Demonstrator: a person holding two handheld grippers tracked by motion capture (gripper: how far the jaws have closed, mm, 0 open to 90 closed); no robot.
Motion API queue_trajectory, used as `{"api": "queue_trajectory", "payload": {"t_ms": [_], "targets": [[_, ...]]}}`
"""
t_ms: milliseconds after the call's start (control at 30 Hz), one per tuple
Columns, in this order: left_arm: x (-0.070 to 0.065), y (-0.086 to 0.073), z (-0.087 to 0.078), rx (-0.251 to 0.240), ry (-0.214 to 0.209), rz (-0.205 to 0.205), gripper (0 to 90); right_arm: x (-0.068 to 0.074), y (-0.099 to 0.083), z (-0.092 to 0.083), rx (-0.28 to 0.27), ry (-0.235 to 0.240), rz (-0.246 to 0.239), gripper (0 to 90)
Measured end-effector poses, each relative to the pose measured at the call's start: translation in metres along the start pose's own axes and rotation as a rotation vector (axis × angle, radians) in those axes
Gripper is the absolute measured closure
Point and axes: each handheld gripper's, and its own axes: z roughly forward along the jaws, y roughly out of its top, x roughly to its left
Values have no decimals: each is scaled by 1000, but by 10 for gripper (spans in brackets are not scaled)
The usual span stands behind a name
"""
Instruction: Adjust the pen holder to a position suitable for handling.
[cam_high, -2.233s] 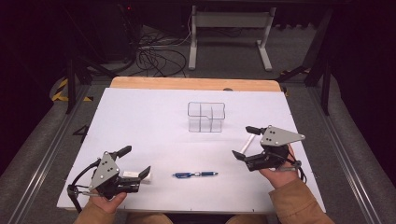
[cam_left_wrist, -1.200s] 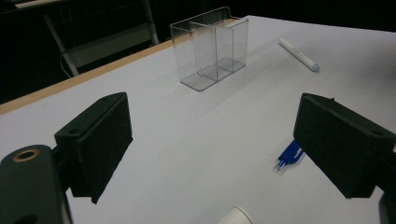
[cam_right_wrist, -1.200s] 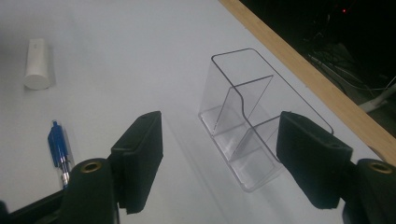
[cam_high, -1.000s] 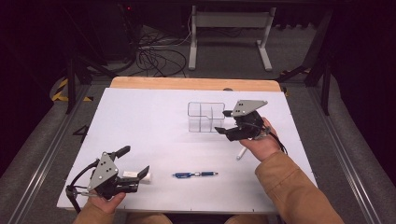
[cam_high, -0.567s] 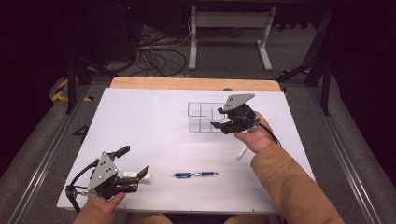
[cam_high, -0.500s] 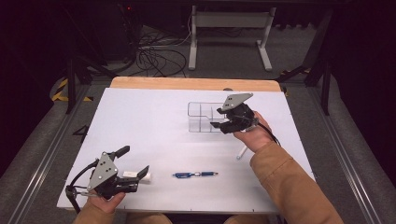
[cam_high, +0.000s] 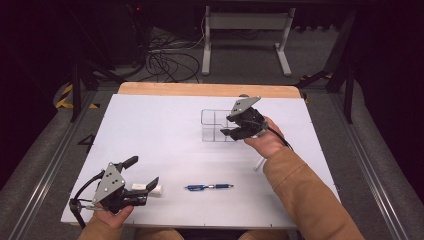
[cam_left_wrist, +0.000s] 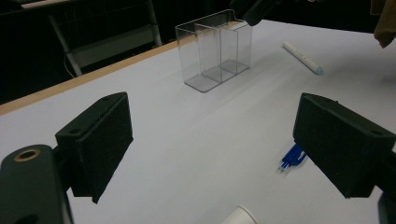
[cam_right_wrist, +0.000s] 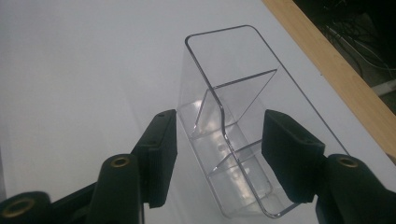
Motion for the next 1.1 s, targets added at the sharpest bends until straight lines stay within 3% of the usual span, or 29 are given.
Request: {"api": "queue_trajectory", "payload": {"t_ms": [367, 767, 1100], "targets": [[0, 0, 0, 2, 1, 1, 128, -5, 1, 18, 28, 16, -31, 536], [1, -1, 0, 2, -2, 4, 130, -4, 6, 45, 133, 27, -94, 700], [1, -1, 0, 1, 1, 7, 130, 0, 10, 53, 166, 25, -123, 717]]}}
